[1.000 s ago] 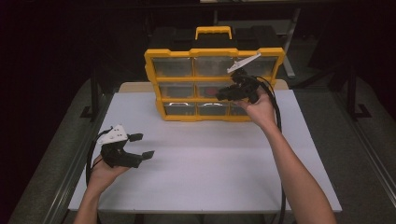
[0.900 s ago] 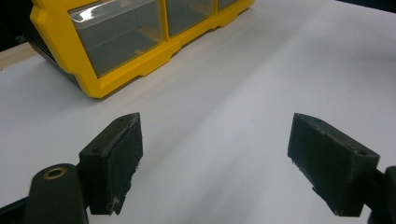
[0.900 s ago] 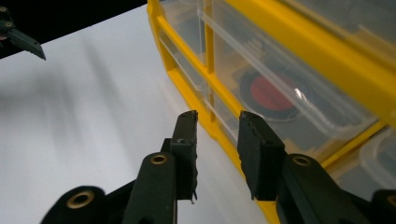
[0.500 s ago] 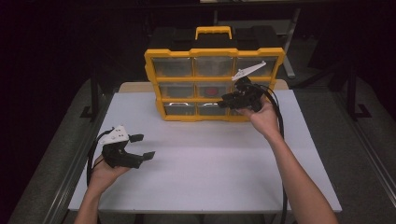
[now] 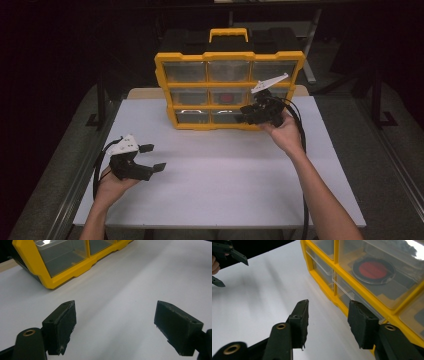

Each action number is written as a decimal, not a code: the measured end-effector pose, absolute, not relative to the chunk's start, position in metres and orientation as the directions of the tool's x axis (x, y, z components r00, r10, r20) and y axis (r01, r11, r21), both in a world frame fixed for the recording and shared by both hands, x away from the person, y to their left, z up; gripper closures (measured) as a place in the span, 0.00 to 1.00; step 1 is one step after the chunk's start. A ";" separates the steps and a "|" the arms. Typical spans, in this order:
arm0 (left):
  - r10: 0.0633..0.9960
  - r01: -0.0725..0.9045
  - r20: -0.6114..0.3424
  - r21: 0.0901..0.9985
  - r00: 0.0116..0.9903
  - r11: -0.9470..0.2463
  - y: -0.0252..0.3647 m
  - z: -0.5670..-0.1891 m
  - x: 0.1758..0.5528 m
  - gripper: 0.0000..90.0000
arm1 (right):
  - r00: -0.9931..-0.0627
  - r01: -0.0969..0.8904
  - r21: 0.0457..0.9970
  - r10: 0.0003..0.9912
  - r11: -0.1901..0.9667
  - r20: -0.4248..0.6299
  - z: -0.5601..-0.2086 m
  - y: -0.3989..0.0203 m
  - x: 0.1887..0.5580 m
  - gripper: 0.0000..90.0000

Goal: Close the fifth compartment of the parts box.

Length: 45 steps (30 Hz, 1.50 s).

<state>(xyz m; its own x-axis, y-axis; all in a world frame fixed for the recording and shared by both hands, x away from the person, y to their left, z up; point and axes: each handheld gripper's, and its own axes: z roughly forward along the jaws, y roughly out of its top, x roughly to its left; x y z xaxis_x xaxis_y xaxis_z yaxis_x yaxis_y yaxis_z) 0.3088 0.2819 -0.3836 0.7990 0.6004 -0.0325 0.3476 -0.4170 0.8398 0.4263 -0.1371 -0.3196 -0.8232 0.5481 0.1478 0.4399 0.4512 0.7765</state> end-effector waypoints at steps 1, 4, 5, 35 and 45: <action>0.600 0.343 -0.030 0.842 0.800 -0.416 0.282 -0.384 0.309 0.20 | -0.820 0.447 0.774 0.552 0.448 0.154 -0.320 -0.138 0.425 0.54; 0.603 0.352 -0.038 0.841 0.797 -0.412 0.282 -0.385 0.309 0.20 | -0.823 0.437 0.782 0.548 0.444 0.149 -0.323 -0.142 0.422 0.52; 0.604 0.354 -0.039 0.839 0.796 -0.413 0.282 -0.385 0.309 0.20 | -0.821 0.440 0.783 0.550 0.440 0.152 -0.324 -0.143 0.421 0.51; 0.609 0.372 -0.028 0.814 0.792 -0.447 0.286 -0.394 0.308 0.20 | -0.786 0.475 0.785 0.593 0.399 0.174 -0.355 -0.175 0.388 0.33; 0.614 0.377 -0.030 0.812 0.789 -0.445 0.286 -0.396 0.306 0.20 | -0.769 0.486 0.789 0.614 0.376 0.180 -0.366 -0.192 0.378 0.27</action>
<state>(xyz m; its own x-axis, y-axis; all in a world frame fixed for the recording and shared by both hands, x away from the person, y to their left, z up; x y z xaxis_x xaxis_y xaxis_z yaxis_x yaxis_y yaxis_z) 0.3056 0.2864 -0.3961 0.7889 0.6139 -0.0296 0.3769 -0.4452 0.8123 0.3783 -0.1917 -0.3663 -0.7685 0.6139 0.1803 0.4856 0.3762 0.7891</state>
